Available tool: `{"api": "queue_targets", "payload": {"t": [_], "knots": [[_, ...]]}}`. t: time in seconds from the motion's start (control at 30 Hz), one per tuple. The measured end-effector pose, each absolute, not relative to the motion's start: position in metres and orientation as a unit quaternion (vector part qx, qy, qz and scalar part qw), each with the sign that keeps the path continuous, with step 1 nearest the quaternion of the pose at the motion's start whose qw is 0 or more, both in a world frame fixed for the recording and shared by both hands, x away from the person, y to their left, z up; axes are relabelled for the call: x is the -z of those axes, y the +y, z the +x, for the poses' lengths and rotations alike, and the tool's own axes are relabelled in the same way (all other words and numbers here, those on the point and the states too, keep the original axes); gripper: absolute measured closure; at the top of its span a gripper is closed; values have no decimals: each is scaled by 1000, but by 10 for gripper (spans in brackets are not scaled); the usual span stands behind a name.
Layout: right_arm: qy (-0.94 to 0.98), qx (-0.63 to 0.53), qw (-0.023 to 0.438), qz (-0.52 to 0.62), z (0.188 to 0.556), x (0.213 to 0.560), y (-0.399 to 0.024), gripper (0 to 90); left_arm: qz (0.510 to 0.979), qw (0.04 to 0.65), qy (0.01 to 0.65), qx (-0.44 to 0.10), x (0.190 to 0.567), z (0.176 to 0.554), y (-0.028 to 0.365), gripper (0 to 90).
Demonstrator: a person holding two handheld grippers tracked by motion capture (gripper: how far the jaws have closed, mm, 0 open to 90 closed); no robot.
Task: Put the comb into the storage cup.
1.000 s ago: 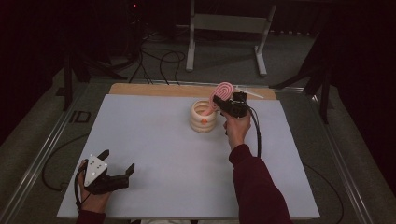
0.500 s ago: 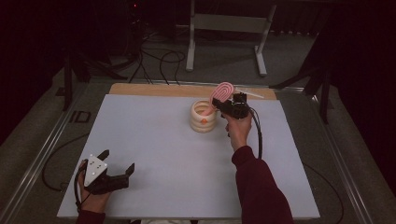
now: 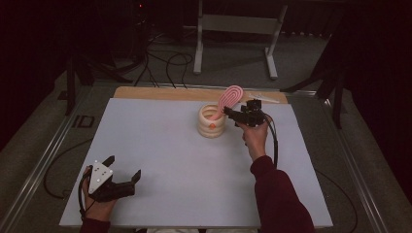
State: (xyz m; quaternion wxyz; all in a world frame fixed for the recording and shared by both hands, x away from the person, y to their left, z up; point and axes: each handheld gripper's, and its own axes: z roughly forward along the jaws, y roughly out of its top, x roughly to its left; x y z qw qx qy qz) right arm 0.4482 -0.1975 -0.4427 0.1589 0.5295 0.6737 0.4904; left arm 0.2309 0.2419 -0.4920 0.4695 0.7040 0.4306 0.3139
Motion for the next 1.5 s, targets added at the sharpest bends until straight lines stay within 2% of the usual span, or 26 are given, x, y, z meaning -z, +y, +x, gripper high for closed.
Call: {"api": "queue_targets", "payload": {"t": [0.07,0.57,1.27,1.5], "knots": [[681,-484,161,526,446,442,-199,137,704,470,431,-314,492,231,242,0],[736,-451,187,468,419,443,-210,128,704,469,431,-313,492,231,242,0],[738,-461,248,425,345,456,-243,98,709,460,436,-309,491,235,244,0],[732,-468,249,428,324,459,-253,98,709,460,436,-307,491,236,244,0]]}}
